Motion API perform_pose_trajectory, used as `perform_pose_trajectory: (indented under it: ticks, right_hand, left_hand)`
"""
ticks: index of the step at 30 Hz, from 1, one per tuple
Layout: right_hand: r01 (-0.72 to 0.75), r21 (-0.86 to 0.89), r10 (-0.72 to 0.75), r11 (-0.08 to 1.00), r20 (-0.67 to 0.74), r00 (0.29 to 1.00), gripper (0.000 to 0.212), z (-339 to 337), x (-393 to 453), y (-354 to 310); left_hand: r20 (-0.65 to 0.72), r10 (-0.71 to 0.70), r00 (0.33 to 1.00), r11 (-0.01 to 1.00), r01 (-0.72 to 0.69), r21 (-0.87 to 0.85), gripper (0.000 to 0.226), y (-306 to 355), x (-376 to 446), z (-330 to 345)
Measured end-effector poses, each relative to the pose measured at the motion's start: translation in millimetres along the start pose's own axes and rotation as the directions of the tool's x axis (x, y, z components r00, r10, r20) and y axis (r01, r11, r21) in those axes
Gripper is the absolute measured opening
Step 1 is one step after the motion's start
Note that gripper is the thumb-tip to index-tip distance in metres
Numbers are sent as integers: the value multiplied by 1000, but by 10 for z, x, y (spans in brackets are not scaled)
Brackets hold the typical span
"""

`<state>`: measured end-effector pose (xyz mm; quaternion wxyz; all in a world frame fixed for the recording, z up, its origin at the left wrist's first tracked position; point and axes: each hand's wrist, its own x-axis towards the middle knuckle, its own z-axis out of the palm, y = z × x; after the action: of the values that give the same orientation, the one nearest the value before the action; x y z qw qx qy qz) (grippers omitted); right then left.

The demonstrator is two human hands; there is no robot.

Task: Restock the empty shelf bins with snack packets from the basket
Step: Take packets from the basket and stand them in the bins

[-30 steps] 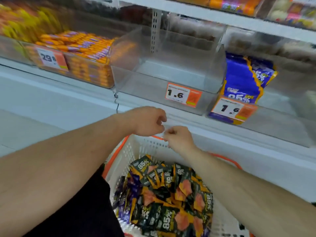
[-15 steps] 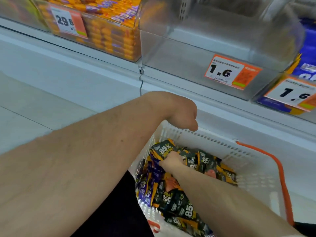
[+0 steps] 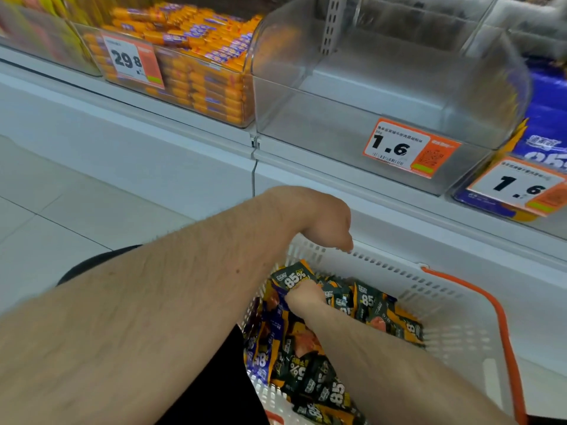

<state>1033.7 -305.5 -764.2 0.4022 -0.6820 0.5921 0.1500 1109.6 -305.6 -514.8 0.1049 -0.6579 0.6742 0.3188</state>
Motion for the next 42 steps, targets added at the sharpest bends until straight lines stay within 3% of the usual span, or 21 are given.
perform_pose_trajectory:
  ticks: [2, 5, 7, 10, 14, 16, 18, 20, 23, 25, 27, 28, 30, 32, 34, 37, 40, 42]
  right_hand:
    - [15, 71, -14, 997, -10, 1000, 15, -210, -52, 46]
    - [106, 162, -98, 981, -57, 994, 22, -762, -273, 175]
    - [150, 270, -136, 951, -68, 988, 11, -1116, -462, 295]
    - [216, 524, -188, 824, -107, 976, 14, -1644, -762, 471]
    - [282, 674, -283, 683, -112, 953, 13, -2168, -1218, 651]
    - [279, 779, -290, 561, -131, 948, 11, -2352, -1355, 745]
    - [270, 849, -297, 455, -142, 944, 12, -2475, -1486, 804]
    - [282, 864, -308, 417, -158, 938, 13, -2534, -1579, 856]
    - [300, 833, -314, 464, -162, 936, 13, -2580, -1707, 937]
    - [317, 733, -262, 602, -193, 946, 9, -2610, -1783, 997]
    - [360, 533, -154, 766, -391, 907, 5, -2693, -1887, 1040]
    - [377, 410, -117, 831, -534, 838, 7, -2750, -1932, 1062]
    - [414, 173, -179, 894, -708, 683, 9, -2869, -2059, 1064]
    - [455, 21, -302, 890, -721, 624, 16, -2947, -2152, 1034]
    - [498, 30, -364, 866, -646, 671, 17, -2992, -2168, 1008]
    - [548, 175, -401, 818, -510, 761, 12, -3021, -2096, 1052]
    - [578, 364, -350, 730, -526, 775, 11, -3083, -2039, 1165]
    - [572, 485, -265, 662, -563, 783, 14, -3158, -2074, 1226]
  left_hand:
    - [9, -13, 1000, 1000, 13, 5, 51, -4, -10, -12]
    - [-14, -16, 1000, 1000, 15, -26, 46, -13, 25, -4]
    - [-33, -22, 999, 998, 20, -59, 43, -21, 64, 25]
    - [-48, -68, 997, 988, 60, -140, 65, -31, 90, 106]
    - [-59, -130, 990, 929, 101, -355, 82, -27, 140, 227]
    - [-67, -172, 983, 856, 116, -503, 76, 21, 150, 259]
    - [-37, -153, 988, 751, 91, -654, 53, 88, 140, 274]
    - [-35, -104, 994, 588, 33, -809, 30, 172, 144, 277]
    - [-149, -123, 981, 288, -108, -952, 16, 321, 182, 280]
    - [-249, -177, 952, 214, -210, -954, 15, 441, 200, 278]
    - [-373, -208, 904, 333, -293, -896, 11, 546, 206, 242]
    - [-451, -205, 869, 453, -324, -830, 12, 583, 212, 201]
    - [-587, -109, 802, 720, -343, -603, 15, 668, 205, 67]
    - [-627, 44, 778, 860, -349, -373, 14, 819, 186, -98]
    - [-618, 138, 774, 906, -351, -237, 16, 1020, 165, -268]
    - [-630, 203, 749, 905, -390, -172, 11, 1301, 189, -468]
    - [-700, 212, 682, 900, -416, -133, 3, 1499, 271, -575]
    - [-775, 127, 619, 879, -432, -201, 4, 1555, 339, -619]
